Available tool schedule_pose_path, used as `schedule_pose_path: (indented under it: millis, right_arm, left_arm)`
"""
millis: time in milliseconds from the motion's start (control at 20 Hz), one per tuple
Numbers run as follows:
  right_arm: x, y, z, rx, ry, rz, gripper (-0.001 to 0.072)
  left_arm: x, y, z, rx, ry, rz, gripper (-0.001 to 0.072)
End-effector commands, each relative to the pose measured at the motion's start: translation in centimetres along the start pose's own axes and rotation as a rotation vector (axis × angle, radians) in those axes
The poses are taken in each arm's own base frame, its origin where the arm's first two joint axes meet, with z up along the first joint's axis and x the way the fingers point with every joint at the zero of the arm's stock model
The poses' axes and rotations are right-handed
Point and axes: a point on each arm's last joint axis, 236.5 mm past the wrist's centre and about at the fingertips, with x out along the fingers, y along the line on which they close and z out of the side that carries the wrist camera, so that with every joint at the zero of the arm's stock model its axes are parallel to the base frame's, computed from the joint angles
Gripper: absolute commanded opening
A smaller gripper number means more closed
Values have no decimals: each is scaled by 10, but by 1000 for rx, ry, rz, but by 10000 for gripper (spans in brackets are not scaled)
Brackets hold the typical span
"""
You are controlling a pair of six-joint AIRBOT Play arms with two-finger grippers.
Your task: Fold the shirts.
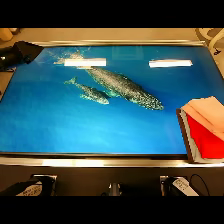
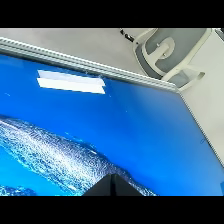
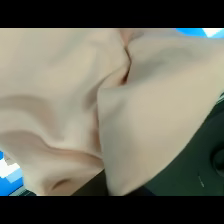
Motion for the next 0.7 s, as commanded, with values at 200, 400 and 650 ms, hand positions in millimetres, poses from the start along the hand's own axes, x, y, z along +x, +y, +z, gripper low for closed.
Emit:
schedule_pose_path:
  millis: [200, 400, 650]
  right_arm:
    - [90, -3, -74, 111, 149, -6, 41]
    - [83, -15, -42, 32, 19, -53, 703]
    - [-38, -32, 77, -162, -473, -241, 673]
  left_arm:
    - [2, -10, -2, -10, 3, -32, 23]
    - [2, -11, -1, -13, 2, -34, 23]
    - [2, -11, -2, -11, 2, -34, 22]
